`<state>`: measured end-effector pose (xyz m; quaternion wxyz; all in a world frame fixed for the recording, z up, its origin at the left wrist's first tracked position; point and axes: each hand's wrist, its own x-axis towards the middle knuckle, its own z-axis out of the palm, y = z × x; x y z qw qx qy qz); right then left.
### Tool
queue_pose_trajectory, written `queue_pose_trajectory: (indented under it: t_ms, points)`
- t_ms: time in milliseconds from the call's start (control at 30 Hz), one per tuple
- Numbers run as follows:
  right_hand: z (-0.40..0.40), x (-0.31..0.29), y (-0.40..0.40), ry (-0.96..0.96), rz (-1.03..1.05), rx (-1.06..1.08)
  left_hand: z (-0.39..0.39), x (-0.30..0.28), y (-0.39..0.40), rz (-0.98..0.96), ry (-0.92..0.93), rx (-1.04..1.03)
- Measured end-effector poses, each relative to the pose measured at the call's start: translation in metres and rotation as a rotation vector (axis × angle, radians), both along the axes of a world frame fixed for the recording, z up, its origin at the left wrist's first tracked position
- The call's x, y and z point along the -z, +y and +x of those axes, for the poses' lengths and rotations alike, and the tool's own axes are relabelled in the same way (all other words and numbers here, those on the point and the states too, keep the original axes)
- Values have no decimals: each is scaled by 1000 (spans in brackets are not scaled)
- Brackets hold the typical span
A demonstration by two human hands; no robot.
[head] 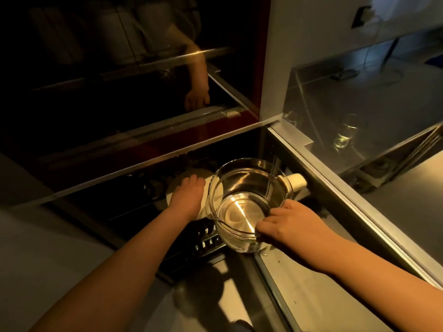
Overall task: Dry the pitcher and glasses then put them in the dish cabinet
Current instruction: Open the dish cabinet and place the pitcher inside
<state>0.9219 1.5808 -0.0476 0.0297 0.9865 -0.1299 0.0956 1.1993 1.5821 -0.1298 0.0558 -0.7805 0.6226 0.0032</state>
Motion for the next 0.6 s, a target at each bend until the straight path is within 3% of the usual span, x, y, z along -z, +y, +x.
queue_pose_trajectory:
  t_ms: [233,600]
  points:
    - [-3,12,7,-7,-1,10,6,8,-13,33,-5,-6]
    - [5,26,9,-2,62,3,5,11,-32,118,162,-99]
